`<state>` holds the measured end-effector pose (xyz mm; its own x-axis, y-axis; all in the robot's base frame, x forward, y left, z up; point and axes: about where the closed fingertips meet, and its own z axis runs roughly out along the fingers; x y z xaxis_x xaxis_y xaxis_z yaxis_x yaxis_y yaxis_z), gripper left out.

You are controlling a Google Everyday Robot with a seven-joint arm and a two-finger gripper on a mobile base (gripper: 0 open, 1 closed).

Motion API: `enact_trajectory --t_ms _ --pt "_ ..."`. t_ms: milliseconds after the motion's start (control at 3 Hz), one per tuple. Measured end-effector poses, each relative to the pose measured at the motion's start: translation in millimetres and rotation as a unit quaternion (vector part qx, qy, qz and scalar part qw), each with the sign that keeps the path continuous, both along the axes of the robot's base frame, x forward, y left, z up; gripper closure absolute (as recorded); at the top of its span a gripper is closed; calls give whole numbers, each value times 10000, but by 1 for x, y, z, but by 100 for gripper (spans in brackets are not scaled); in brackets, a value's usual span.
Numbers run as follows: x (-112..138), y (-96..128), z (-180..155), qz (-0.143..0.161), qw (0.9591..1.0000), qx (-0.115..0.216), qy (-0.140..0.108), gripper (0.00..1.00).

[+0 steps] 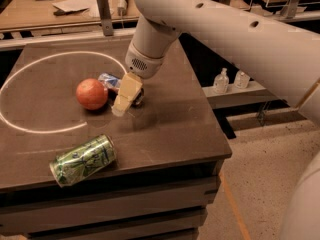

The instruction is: Move redbull can near apple

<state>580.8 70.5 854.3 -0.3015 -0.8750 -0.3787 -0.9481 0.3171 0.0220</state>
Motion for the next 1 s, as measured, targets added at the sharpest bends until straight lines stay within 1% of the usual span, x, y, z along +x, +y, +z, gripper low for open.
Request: enact_trajectory --t_ms 333,667,1000 --pt "-3 -35 8 -39 9999 76 -133 0" --pt "-6 -84 15 -19 9984 427 -368 0" --pt "-7 -122 19 2 9963 654 -549 0"
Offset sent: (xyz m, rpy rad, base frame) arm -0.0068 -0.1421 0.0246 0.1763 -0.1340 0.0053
